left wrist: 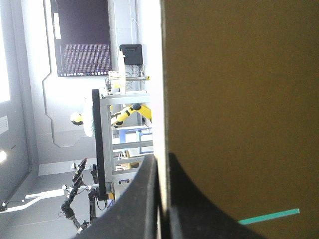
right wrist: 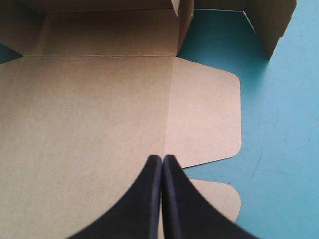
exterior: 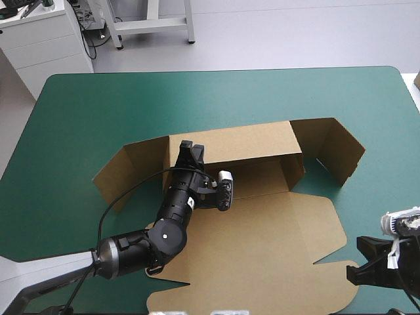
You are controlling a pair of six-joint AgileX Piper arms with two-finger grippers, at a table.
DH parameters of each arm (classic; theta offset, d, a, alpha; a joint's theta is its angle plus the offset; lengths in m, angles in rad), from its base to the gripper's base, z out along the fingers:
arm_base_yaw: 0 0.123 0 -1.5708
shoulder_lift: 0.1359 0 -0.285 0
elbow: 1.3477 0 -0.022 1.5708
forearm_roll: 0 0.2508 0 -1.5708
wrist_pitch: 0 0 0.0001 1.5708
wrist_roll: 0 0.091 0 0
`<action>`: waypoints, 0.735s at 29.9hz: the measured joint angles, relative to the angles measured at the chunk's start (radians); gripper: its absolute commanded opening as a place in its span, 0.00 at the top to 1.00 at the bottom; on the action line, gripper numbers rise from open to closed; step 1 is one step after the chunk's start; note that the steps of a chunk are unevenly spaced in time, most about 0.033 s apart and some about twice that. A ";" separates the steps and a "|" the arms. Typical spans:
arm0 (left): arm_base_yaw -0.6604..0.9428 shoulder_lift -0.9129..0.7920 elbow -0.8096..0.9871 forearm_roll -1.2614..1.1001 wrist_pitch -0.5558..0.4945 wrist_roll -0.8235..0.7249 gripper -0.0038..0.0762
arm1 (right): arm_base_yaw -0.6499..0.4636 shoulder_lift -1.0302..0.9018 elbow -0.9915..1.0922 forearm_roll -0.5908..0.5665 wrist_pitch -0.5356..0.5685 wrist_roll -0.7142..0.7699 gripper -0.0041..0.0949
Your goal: Fold the box
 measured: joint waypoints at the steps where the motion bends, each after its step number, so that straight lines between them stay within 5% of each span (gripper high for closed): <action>1: -0.002 -0.004 0.004 0.000 0.000 0.004 0.99 | 0.000 0.000 0.000 0.000 0.000 0.000 0.98; 10: -0.018 -0.024 0.011 -0.004 0.002 0.009 0.99 | 0.000 0.000 0.000 0.000 0.000 0.000 0.98; 22: 0.030 -0.087 0.012 -0.024 -0.122 0.017 0.99 | 0.000 0.000 0.000 -0.004 0.000 0.000 0.98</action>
